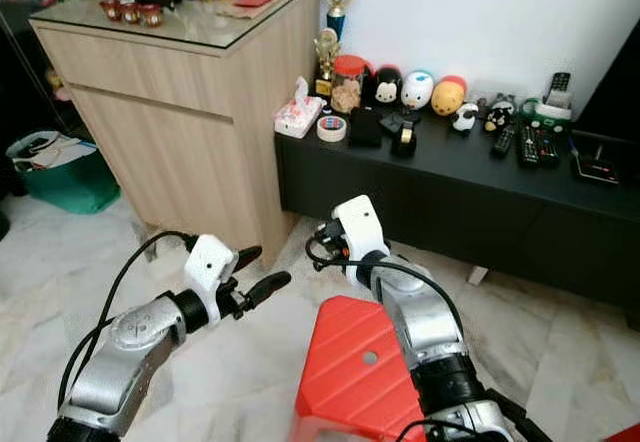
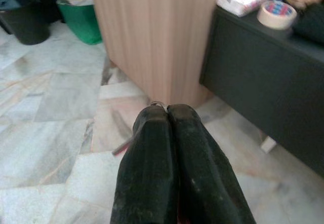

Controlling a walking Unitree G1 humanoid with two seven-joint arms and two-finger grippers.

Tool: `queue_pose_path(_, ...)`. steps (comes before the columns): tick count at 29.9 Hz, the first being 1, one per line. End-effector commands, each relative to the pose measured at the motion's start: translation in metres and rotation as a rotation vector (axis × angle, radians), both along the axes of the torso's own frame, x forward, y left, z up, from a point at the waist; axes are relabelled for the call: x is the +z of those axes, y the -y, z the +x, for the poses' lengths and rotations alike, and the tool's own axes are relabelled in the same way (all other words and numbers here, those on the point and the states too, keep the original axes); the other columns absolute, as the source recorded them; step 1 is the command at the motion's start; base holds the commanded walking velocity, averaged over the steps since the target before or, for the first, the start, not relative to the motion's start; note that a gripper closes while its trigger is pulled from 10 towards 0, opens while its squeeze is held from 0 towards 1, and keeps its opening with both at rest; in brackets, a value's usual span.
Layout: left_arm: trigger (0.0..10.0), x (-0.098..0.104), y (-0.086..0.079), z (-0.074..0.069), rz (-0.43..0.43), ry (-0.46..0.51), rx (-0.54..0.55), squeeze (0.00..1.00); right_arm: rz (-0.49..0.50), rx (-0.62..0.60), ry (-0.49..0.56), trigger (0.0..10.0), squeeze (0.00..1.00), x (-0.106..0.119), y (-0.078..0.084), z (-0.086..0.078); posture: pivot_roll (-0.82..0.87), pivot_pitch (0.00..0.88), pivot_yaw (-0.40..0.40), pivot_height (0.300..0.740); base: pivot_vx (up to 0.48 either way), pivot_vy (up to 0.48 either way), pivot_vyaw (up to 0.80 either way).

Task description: Hang keys on a hook

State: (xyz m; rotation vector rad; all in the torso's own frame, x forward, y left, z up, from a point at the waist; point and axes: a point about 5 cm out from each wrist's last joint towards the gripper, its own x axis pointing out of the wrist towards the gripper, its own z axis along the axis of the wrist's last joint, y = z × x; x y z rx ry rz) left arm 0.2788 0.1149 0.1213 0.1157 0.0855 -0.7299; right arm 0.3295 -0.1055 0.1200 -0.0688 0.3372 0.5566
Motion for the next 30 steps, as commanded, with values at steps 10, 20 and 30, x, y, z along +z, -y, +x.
queue_pose_path(10,10.0,0.005,0.017,-0.003,0.064,-0.011,-0.083,0.00,0.016,0.011,-0.018,10.0,0.00,0.013,-0.013,-0.012,0.08,0.000,-0.043,0.740,0.000,0.000,0.00)
queue_pose_path(20,10.0,0.010,0.023,0.000,0.105,0.029,-0.097,0.00,0.013,0.051,-0.099,10.0,0.00,0.012,-0.026,-0.024,0.08,0.000,-0.048,0.740,0.000,0.000,0.00)
queue_pose_path(30,10.0,0.007,0.024,0.007,0.170,0.037,-0.070,0.00,0.022,0.056,-0.113,10.0,0.00,0.019,-0.029,-0.028,0.07,0.000,-0.051,0.740,0.000,0.000,0.00)
